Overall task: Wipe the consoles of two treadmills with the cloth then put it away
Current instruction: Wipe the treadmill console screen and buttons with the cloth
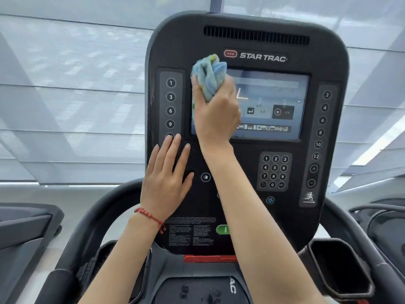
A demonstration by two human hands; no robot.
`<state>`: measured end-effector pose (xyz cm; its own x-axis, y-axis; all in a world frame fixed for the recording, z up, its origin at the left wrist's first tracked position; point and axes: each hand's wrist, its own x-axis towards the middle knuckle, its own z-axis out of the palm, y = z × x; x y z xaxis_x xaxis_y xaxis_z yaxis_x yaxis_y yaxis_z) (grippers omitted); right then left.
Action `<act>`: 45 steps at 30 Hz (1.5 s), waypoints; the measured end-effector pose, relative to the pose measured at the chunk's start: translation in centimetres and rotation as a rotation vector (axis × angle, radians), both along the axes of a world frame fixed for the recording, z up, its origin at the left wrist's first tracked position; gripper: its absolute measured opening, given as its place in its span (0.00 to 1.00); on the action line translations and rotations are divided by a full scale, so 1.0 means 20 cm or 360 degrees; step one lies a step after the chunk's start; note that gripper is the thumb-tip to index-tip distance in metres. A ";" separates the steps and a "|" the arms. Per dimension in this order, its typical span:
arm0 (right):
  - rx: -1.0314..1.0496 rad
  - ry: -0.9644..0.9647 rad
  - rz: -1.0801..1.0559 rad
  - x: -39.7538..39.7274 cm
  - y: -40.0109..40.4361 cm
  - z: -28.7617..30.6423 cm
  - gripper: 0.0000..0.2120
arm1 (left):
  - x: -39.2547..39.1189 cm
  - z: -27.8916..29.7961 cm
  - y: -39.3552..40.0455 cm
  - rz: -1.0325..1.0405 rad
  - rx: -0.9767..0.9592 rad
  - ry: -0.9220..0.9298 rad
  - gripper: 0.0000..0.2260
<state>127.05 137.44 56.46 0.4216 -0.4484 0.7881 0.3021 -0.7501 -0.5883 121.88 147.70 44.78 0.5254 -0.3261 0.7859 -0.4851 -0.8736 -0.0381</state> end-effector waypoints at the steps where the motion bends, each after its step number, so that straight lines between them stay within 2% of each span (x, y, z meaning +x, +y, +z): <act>1: -0.0026 0.0002 -0.0001 0.00 0.01 0.00 0.19 | 0.00 0.00 0.00 -0.0001 0.0005 0.0005 0.21; 4: -0.0023 0.0062 0.0034 -0.01 -0.01 0.02 0.20 | 0.00 0.00 0.01 -0.0006 0.0014 0.0013 0.21; 9: 0.0095 0.0340 0.0258 -0.04 -0.15 0.08 0.20 | 0.00 0.00 0.01 -0.0006 -0.0002 0.0015 0.20; 14: 0.0248 0.0399 0.0311 -0.04 -0.19 0.10 0.17 | 0.01 -0.01 -0.01 0.0018 -0.0038 -0.0021 0.20; 17: 0.0284 0.0363 0.0133 -0.02 -0.13 0.07 0.16 | 0.01 -0.02 -0.02 0.0025 -0.0059 -0.0038 0.20; 20: 0.0218 0.0207 -0.0102 0.01 -0.03 0.04 0.21 | 0.01 -0.02 -0.02 0.0020 -0.0058 -0.0048 0.20; 24: 0.0137 0.0112 -0.0162 0.05 0.08 0.04 0.23 | 0.02 -0.02 -0.02 0.0011 -0.0064 -0.0049 0.21; 31: -0.0243 -0.0068 -0.0298 0.10 -0.17 0.05 0.22 | 0.00 -0.01 -0.01 0.0037 -0.0048 -0.0027 0.20; 35: -0.0125 0.0006 -0.0397 0.07 -0.42 0.05 0.21 | 0.00 -0.01 -0.02 0.0055 -0.0053 -0.0034 0.20; 40: 0.0078 0.0109 -0.0679 0.00 -0.72 0.07 0.22 | 0.01 -0.02 -0.03 0.0036 -0.0066 -0.0022 0.20; 45: 0.0274 0.0176 -0.0764 -0.02 -0.77 0.07 0.22 | 0.02 -0.03 -0.02 0.0027 -0.0063 -0.0045 0.21</act>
<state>126.66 122.11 57.94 0.2131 -0.7311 0.6482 -0.1230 -0.6782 -0.7245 122.26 147.20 44.22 0.5083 -0.2858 0.8124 -0.4693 -0.8829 -0.0169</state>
